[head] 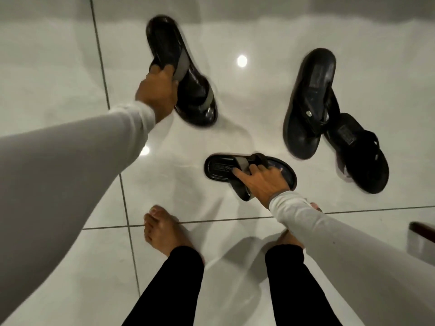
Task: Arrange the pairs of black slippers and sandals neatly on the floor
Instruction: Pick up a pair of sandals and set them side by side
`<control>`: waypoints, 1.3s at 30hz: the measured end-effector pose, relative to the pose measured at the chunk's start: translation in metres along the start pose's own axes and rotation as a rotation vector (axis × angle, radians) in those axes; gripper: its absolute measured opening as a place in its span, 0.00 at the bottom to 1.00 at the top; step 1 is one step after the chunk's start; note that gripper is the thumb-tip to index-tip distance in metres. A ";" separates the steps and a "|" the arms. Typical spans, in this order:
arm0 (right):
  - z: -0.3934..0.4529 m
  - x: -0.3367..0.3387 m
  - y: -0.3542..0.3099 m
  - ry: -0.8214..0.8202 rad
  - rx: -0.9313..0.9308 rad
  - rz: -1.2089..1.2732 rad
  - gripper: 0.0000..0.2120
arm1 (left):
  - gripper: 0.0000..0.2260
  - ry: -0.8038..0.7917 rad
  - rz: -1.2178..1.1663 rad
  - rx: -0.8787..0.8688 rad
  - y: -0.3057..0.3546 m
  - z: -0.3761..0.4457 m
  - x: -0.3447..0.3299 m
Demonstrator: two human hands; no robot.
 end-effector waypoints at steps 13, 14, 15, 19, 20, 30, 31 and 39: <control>0.061 0.064 -0.036 0.225 -0.183 0.362 0.12 | 0.12 -0.106 0.147 0.006 -0.134 -0.113 -0.031; 0.071 0.072 -0.042 0.241 -0.178 0.378 0.12 | 0.12 -0.098 0.143 0.001 -0.135 -0.111 -0.027; 0.081 0.080 -0.049 0.250 -0.174 0.395 0.11 | 0.12 -0.087 0.137 -0.007 -0.137 -0.108 -0.024; 0.119 0.106 -0.077 0.291 -0.166 0.452 0.10 | 0.14 -0.037 0.100 -0.028 -0.145 -0.092 -0.009; 0.126 0.111 -0.084 0.299 -0.178 0.480 0.09 | 0.15 -0.028 0.088 -0.031 -0.148 -0.090 -0.006; 0.155 0.133 -0.110 0.332 -0.215 0.509 0.09 | 0.13 -0.017 0.084 -0.023 -0.170 -0.096 -0.005; 0.153 0.133 -0.110 0.337 -0.205 0.477 0.10 | 0.13 -0.022 0.096 -0.020 -0.171 -0.098 -0.006; 0.139 0.135 -0.111 0.311 -0.211 0.502 0.14 | 0.13 -0.083 0.059 0.020 -0.153 -0.111 -0.004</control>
Point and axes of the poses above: each hand's wrist, its own z-axis towards the middle knuckle, its own x-axis out of the back of the hand, y = z × x, the point moved 1 cm from there along z, towards the middle knuckle, and after that the axes turned 12 degrees about x, right-handed, at the moved point
